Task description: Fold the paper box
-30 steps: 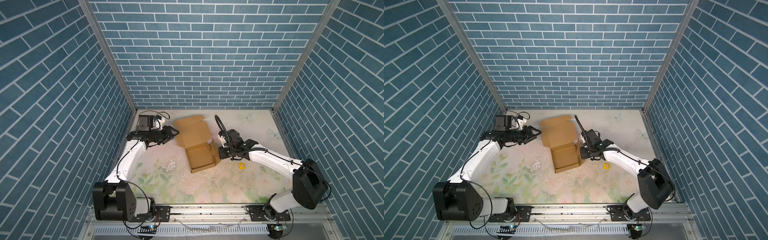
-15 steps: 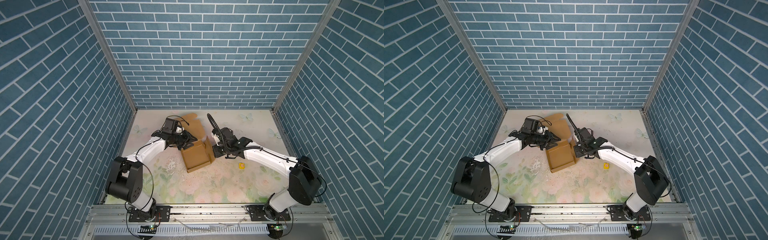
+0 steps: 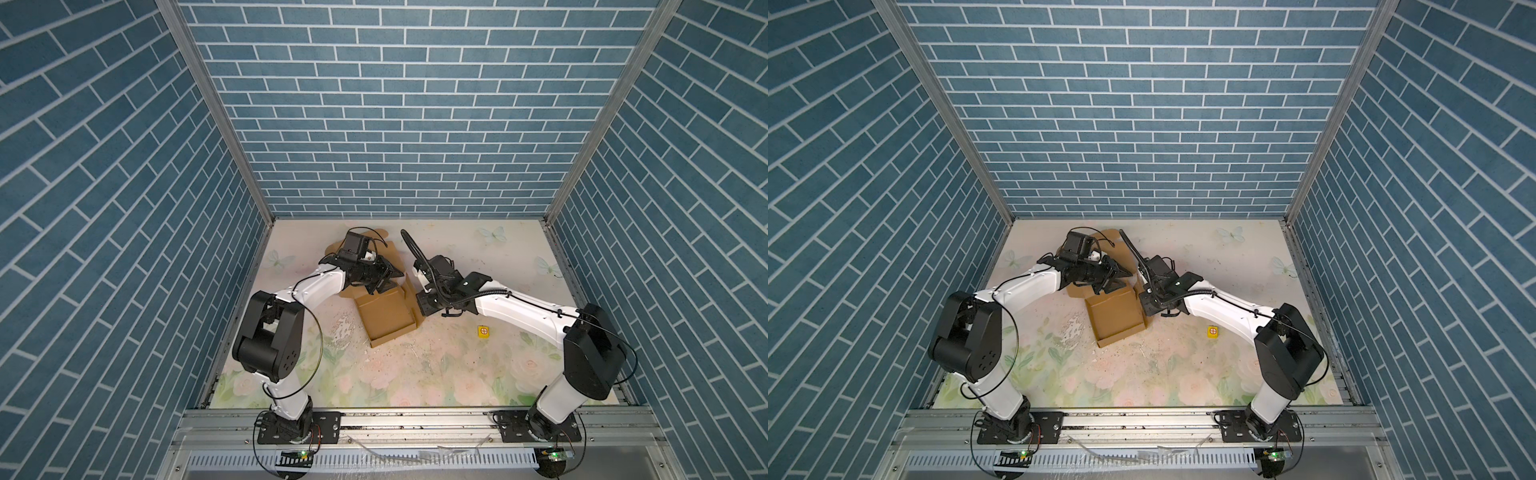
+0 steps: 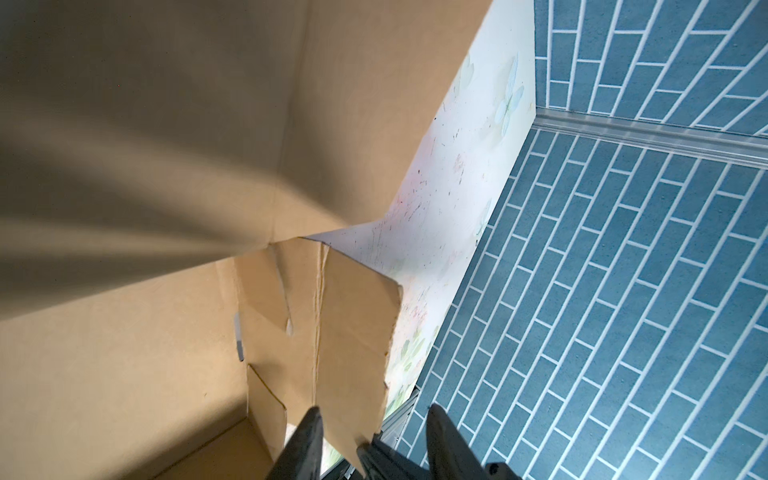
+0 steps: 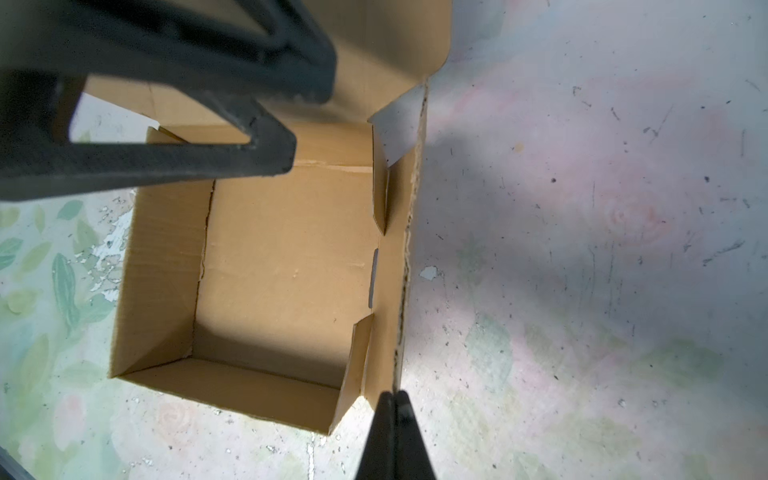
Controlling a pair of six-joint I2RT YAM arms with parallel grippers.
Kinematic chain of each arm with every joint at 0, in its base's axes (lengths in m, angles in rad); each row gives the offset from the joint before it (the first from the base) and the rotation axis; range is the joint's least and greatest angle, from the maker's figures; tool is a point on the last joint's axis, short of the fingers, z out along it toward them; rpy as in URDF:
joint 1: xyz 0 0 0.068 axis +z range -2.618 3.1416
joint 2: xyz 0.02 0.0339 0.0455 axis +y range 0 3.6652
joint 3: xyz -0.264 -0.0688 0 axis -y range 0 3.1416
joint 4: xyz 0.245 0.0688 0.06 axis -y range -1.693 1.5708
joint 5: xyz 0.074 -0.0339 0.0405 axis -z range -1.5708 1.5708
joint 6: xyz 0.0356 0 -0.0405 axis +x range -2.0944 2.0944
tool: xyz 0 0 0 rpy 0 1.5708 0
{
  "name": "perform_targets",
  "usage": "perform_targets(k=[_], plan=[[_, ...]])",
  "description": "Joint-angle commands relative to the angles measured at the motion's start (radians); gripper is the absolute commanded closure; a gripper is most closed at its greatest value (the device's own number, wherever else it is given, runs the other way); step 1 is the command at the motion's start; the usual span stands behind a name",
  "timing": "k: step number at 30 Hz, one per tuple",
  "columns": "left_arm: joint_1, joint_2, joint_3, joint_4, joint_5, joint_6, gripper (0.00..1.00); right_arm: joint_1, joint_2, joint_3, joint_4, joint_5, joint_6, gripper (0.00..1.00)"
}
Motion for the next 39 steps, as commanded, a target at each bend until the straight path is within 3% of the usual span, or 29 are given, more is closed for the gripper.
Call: perform_targets(k=[1, 5, 14, 29, 39], plan=[[-0.013, 0.026, 0.044, 0.002, -0.016, 0.021, 0.57, 0.012, 0.013, 0.030, -0.034, 0.027, -0.048, 1.00], [-0.027, 0.056, 0.096, -0.066, -0.043, 0.087, 0.58, 0.017, 0.017, 0.039, -0.043, 0.033, -0.051, 1.00], [-0.037, 0.100, 0.129, -0.158, -0.079, 0.112, 0.65, 0.030, 0.022, 0.049, -0.040, 0.043, -0.056, 1.00], [-0.046, 0.123, 0.134, -0.157, -0.082, 0.117, 0.66, 0.074, 0.052, 0.078, -0.054, 0.069, -0.080, 1.00], [-0.049, 0.115, 0.105, -0.173, -0.104, 0.126, 0.80, 0.092, 0.067, 0.111, -0.101, 0.118, -0.098, 1.00]])
